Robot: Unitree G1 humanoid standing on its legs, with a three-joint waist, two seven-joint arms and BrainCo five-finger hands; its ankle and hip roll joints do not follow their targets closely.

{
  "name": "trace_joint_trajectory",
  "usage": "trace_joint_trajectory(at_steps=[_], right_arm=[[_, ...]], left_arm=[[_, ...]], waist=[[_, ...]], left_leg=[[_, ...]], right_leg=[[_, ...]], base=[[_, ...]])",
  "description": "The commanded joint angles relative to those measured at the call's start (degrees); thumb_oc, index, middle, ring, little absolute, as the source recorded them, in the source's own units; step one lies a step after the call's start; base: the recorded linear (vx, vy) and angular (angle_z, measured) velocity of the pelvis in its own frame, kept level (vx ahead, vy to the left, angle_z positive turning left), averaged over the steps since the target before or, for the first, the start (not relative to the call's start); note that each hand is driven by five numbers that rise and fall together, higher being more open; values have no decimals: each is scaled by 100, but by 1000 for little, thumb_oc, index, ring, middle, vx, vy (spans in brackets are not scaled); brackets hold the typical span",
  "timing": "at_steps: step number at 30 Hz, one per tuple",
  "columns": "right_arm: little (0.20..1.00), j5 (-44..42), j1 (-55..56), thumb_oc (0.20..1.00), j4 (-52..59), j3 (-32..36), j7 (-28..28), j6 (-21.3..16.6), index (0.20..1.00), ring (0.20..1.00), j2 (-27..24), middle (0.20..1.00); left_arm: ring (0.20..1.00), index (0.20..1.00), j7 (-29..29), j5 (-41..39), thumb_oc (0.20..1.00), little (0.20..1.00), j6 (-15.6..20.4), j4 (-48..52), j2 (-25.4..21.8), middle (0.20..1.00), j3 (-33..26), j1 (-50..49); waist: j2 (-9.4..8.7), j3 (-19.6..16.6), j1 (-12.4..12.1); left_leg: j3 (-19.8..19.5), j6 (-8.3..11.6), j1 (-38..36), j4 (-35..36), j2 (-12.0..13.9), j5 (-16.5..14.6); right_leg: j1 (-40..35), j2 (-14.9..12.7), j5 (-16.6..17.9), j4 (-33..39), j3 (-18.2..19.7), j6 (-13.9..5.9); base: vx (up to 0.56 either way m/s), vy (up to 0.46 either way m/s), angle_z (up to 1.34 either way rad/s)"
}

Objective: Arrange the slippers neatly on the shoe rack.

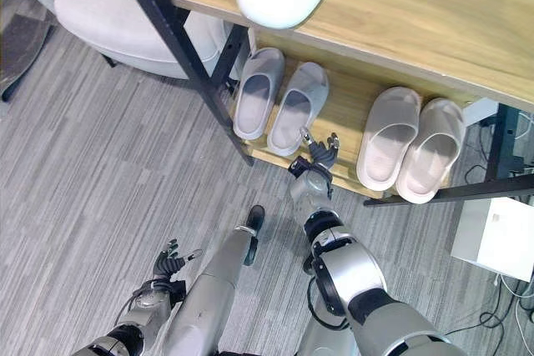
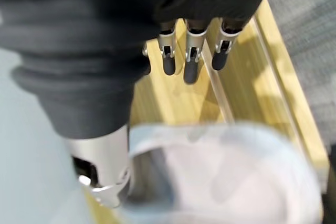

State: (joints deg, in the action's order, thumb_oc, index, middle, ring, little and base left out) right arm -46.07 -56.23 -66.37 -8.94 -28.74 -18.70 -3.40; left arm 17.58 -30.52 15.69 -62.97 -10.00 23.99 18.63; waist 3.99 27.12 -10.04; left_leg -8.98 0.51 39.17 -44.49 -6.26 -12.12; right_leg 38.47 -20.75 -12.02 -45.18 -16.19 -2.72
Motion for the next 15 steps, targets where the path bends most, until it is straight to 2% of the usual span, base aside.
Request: trace_joint_trajectory(at_steps=[1, 3, 5, 15], right_arm=[[1000, 141, -911, 1000, -143, 134, 259, -3, 1000, 1000, -358, 1000], [1000, 207, -1067, 1000, -195, 110, 276, 10, 1000, 1000, -566, 1000], [1000, 348, -1292, 1000, -236, 46, 211, 45, 1000, 1000, -993, 1000], [1000, 520, -1439, 1000, -196, -129, 219, 72, 1000, 1000, -1673, 1000]], left_arm=[[1000, 1000, -38, -114, 1000, 1000, 228, 76, 23, 1000, 270, -37], [1000, 1000, -109, -43, 1000, 1000, 221, 111, -21, 1000, 305, -201], [1000, 1000, -204, -26, 1000, 1000, 231, 208, -132, 1000, 327, -437], [1000, 1000, -425, -29, 1000, 1000, 241, 328, -305, 1000, 302, -807]], waist=[[32, 88, -223], [37, 82, -281], [49, 97, -359], [71, 165, -387]], left_leg=[[26, -25, -113, 74, 83, -367], [7, -17, -118, 91, 74, -360], [-6, -15, -97, 80, 66, -350], [6, -24, -139, 190, 81, -313]], right_leg=[[-623, -206, -591, -92, 346, -363], [-657, -210, -591, -81, 326, -367], [-644, -197, -592, -101, 322, -372], [-680, -194, -538, -28, 319, -400]], base=[[24, -24, 11], [30, -31, 34], [10, -12, 6], [5, -3, 2]])
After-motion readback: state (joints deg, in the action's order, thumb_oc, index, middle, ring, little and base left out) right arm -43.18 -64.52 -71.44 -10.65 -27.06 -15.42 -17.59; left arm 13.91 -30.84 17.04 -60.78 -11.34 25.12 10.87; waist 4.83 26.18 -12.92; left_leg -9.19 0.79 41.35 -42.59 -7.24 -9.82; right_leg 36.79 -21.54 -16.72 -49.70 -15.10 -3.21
